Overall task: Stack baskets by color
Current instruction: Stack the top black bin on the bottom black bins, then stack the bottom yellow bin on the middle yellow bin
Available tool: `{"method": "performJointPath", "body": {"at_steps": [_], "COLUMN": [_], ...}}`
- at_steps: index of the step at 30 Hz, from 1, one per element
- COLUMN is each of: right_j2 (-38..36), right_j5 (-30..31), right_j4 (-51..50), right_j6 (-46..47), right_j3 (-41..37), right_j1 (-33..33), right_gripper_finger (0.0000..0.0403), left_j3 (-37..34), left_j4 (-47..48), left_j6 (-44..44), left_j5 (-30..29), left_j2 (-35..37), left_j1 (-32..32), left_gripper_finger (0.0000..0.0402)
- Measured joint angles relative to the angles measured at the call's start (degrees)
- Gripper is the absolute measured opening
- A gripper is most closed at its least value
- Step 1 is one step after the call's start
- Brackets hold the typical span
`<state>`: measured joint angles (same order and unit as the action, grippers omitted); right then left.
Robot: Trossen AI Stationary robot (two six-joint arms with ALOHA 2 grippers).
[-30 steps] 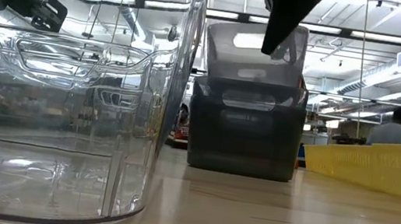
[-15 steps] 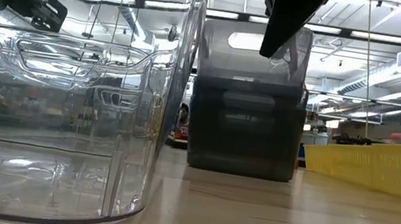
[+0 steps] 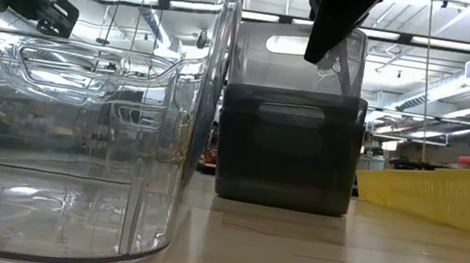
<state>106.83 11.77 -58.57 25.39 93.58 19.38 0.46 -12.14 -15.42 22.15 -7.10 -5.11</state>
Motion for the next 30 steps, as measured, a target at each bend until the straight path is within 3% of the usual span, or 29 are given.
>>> {"method": "performJointPath", "body": {"at_steps": [13, 22, 30], "right_j2": [0.0, 0.0, 0.0], "right_j5": [-1.5, 0.5, 3.1], "right_j4": [-1.4, -11.2, -18.9], "right_j6": [0.4, -0.1, 5.9], "right_j3": [0.0, 0.0, 0.0], "right_j1": [0.0, -0.4, 2.6], "right_gripper_finger": [0.0075, 0.0074, 0.0073], "left_j3": [0.0, 0.0, 0.0], "left_j4": [0.0, 0.0, 0.0], "left_j6": [0.0, 0.0, 0.1], "left_j5": [0.0, 0.0, 0.0], "left_j2": [0.0, 0.0, 0.0], "left_j1": [0.0, 0.0, 0.0], "left_gripper_finger": [0.0117, 0.0117, 0.0117]}}
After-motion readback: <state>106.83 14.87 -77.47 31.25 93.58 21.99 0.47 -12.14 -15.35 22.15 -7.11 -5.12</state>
